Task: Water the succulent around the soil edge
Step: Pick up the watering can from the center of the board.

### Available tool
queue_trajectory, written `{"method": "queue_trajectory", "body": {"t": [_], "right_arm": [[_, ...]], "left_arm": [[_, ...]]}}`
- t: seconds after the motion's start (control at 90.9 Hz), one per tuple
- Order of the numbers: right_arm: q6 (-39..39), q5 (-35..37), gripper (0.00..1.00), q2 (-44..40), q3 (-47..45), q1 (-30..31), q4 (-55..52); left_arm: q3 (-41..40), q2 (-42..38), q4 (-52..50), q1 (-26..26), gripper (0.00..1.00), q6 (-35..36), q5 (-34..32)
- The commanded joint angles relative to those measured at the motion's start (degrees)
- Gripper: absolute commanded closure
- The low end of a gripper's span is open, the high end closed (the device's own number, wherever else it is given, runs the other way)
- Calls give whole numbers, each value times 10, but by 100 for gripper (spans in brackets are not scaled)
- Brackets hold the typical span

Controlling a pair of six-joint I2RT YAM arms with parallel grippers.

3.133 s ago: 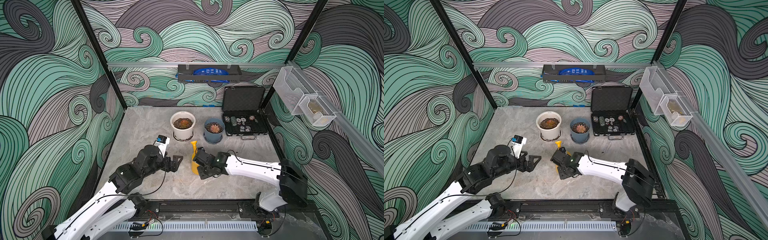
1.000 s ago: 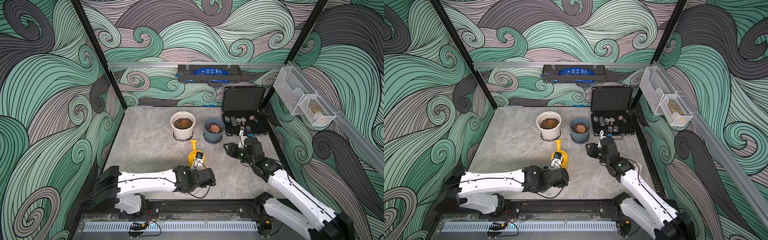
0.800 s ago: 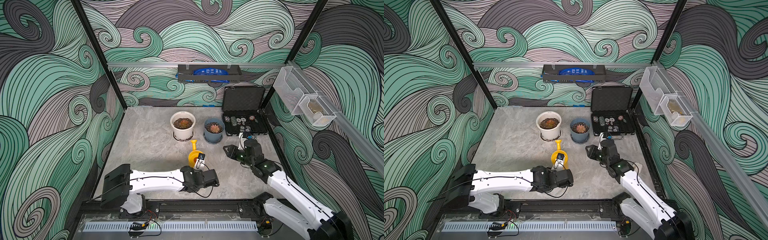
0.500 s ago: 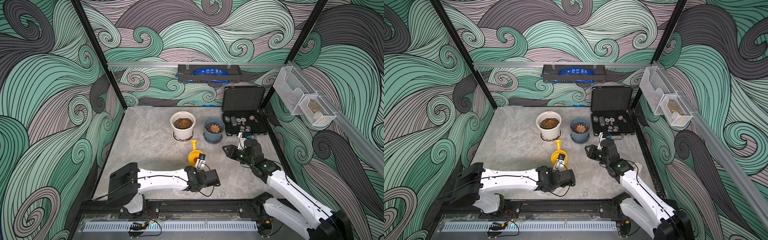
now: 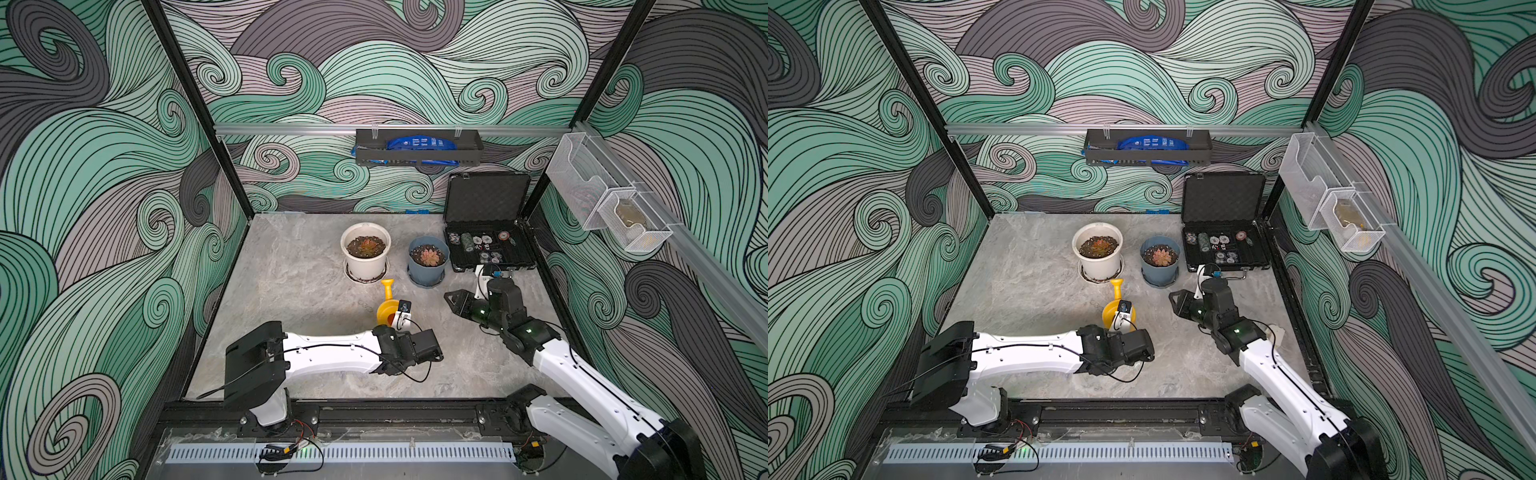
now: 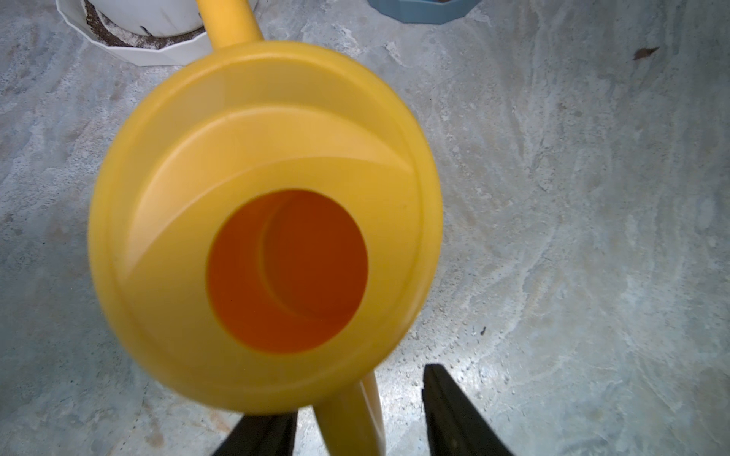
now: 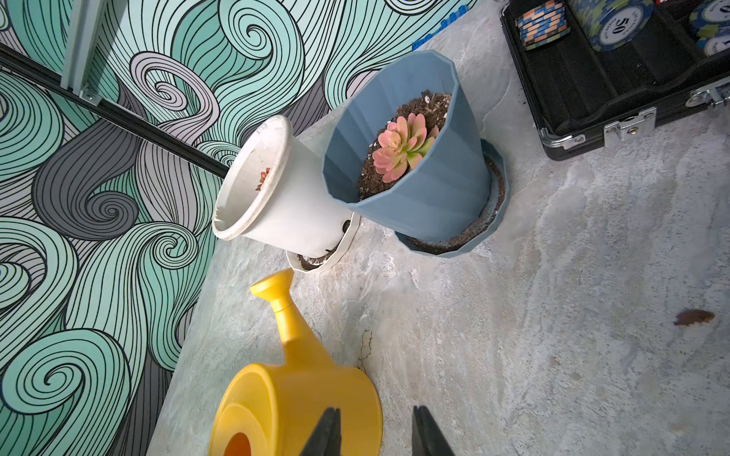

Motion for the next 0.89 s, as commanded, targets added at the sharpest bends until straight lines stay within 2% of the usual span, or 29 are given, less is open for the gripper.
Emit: {"method": "queue_trajectory", "body": {"t": [0.0,0.308,0.66,0.88], "right_arm": [[2,-7,66,2,1,-4,9],[3,-7,66,3,2,-3,9],[3,-7,67,3,1,-3,8],[2,-7,67,3,2,-4,8]], "left_arm": [[3,2,9,9,50,3,0],[-9,-4,11,20,64,6,10],[-30,-29,-3,30,77,14,6],[-63,-87,17,44,88,74,6]]}}
